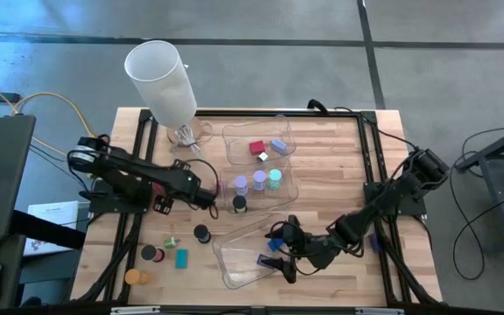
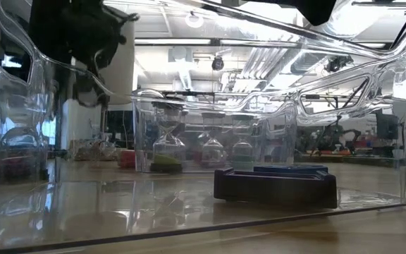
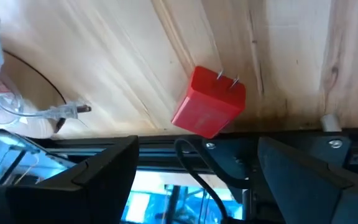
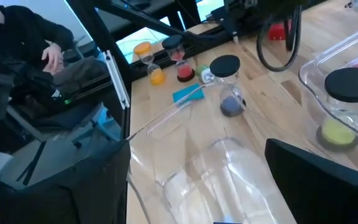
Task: Pick & Place Office items
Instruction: Put the red charger adapter into the top transparent bin, then put the dark blue digital clock into the bottom transparent bin
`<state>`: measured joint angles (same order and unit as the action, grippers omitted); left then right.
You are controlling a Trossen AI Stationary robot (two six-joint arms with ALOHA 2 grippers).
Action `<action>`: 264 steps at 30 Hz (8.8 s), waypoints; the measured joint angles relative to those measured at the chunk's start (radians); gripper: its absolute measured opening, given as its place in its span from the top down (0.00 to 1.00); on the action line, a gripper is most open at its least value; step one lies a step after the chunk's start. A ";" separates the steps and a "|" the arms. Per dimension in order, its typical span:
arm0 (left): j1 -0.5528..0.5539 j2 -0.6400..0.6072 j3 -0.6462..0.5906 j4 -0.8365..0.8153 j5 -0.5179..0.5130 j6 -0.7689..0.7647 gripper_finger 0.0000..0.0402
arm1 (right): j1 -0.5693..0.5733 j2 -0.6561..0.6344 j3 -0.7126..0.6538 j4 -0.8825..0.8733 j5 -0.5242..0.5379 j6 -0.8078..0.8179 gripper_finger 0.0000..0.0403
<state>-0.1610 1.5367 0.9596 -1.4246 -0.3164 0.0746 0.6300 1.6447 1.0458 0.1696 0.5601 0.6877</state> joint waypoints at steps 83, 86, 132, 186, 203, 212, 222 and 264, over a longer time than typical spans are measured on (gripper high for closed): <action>0.115 0.135 -0.233 0.229 0.040 -0.017 0.20 | 0.038 0.001 0.000 -0.005 -0.009 -0.029 0.10; 0.115 0.135 -0.251 0.244 0.040 0.008 0.20 | 0.038 0.001 0.000 -0.005 -0.009 -0.029 0.10; -0.039 -0.018 -0.085 0.054 0.013 -0.079 0.50 | 0.038 0.001 0.000 -0.008 -0.020 -0.090 0.10; 0.567 0.026 0.256 1.091 0.210 -0.095 0.50 | 0.122 -0.096 0.000 -0.242 -0.036 -0.243 0.10; 0.579 0.166 0.256 1.034 0.214 -0.153 0.50 | 0.038 -0.173 0.000 -0.596 -0.037 -0.248 0.10; 0.577 0.172 0.256 0.999 0.214 -0.162 0.50 | 0.001 -0.173 0.000 -0.644 -0.065 -0.310 0.10; 0.578 0.178 0.257 1.004 0.214 -0.211 0.33 | -0.023 -0.174 0.000 -0.662 -0.144 -0.345 0.10; -0.245 -0.238 0.323 0.837 -0.022 -0.368 0.31 | 0.077 -0.227 0.000 -0.887 -0.739 0.288 0.10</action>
<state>-0.4055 1.2985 1.2824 -0.5875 -0.3384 -0.2932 0.7067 1.4181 1.0462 -0.7176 -0.1792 0.9754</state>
